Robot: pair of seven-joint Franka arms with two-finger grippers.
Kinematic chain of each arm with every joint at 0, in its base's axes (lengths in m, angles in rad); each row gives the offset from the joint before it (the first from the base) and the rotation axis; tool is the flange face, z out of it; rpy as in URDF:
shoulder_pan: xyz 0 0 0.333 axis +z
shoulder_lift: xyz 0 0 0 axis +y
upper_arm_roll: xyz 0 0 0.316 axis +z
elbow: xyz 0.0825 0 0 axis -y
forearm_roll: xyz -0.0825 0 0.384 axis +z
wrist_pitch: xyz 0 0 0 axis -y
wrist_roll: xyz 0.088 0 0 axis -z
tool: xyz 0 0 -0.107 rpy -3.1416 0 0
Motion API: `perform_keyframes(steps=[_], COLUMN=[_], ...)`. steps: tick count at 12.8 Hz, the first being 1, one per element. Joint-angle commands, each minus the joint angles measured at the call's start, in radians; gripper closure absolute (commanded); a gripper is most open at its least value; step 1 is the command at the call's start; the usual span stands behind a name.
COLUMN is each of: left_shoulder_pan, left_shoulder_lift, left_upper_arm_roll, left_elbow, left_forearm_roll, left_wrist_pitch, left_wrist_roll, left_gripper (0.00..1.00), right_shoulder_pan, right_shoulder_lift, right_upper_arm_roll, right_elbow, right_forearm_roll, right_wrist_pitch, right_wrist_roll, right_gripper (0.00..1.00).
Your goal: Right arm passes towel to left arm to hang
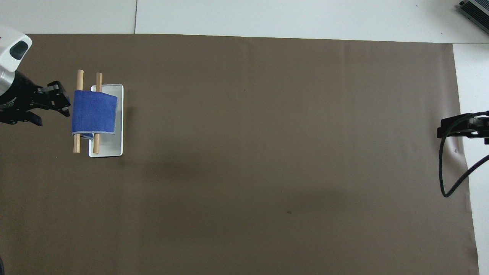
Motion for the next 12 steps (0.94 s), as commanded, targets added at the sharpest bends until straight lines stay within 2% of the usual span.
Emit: perform_keyframes(steps=[1,5,7,8,9,12], left_shoulder_pan=[-0.003,-0.002,-0.004,-0.004,-0.004,-0.002], left_shoulder_lift=[-0.081,-0.134,-0.157,-0.161,-0.161,-0.163], left_upper_arm_roll=[0.013,0.018,0.017,0.018,0.017,0.017], left_elbow=[-0.006,-0.015,-0.027,-0.035,-0.036,-0.067], left_forearm_roll=[-0.034,-0.054,-0.054,-0.054,-0.054,-0.057], left_wrist_pitch=[-0.073,-0.09,-0.099,-0.09,-0.073,0.057], left_wrist_roll=[0.119,0.125,0.115,0.115,0.118,0.131], left_gripper=[0.36,0.31,0.23,0.16,0.0,0.0], right_shoulder_pan=[-0.004,-0.004,-0.004,-0.004,-0.004,-0.004], right_shoulder_lift=[0.024,0.018,0.016,0.018,0.018,0.016], right_upper_arm_roll=[0.004,0.004,0.004,0.004,0.004,0.004], right_elbow=[0.047,0.032,0.032,0.032,0.03,0.027], right_forearm_roll=[0.018,0.02,0.02,0.02,0.02,0.02], right_wrist_pitch=[-0.033,-0.021,-0.021,-0.019,-0.016,-0.015], right_wrist_roll=[0.001,0.002,0.001,0.002,0.002,0.002], right_gripper=[0.0,0.0,0.0,0.0,0.0,0.0])
